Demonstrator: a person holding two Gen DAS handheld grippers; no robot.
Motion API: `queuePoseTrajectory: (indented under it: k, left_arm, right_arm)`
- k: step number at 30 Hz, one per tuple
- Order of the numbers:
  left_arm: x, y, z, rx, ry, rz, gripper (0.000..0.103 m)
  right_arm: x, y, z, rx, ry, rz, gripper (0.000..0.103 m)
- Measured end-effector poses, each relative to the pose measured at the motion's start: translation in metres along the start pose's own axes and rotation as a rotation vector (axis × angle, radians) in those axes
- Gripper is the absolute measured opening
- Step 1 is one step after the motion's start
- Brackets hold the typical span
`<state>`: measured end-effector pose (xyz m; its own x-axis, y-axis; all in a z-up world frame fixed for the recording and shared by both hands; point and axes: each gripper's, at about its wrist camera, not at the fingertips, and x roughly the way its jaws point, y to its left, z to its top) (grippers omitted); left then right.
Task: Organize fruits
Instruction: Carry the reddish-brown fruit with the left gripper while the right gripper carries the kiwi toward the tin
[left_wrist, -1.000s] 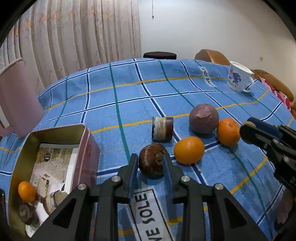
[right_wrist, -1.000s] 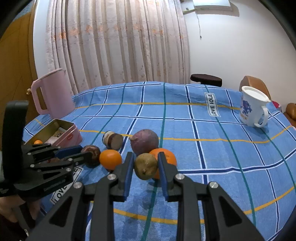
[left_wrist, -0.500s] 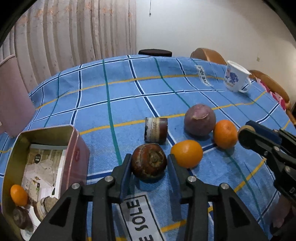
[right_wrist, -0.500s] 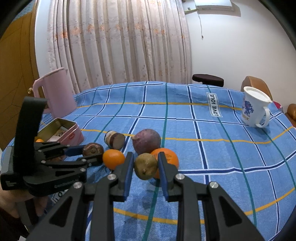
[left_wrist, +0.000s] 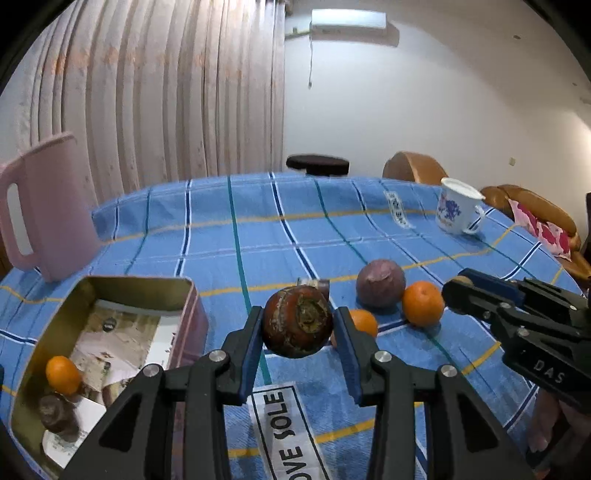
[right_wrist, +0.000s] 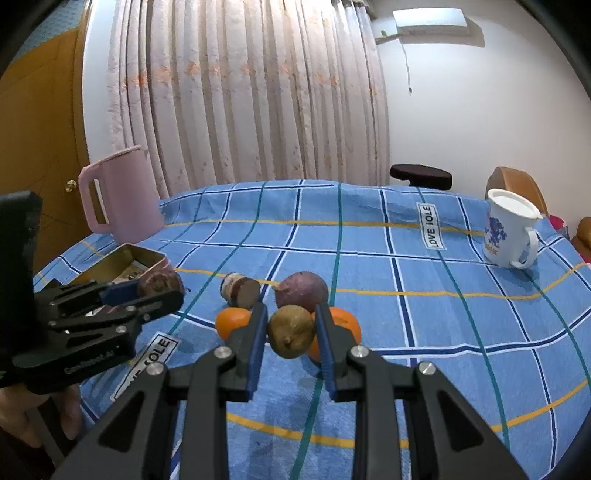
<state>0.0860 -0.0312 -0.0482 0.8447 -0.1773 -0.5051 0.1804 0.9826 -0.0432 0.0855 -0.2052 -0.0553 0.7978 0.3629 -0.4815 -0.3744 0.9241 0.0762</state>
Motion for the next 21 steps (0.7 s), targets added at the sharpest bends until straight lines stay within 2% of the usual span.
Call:
queuePoseTrajectory:
  k: [8,21]
  left_arm:
    - [-0.012,-0.001,-0.003,-0.002,-0.044,-0.004,0.04]
    - [-0.028,0.003,-0.006,-0.033,-0.128,0.041,0.04]
  right_arm:
    - [-0.01,0.006,-0.001,-0.033,-0.056,0.015,0.029]
    - [-0.024,0.014,-0.004,-0.084,-0.135,0.025,0.029]
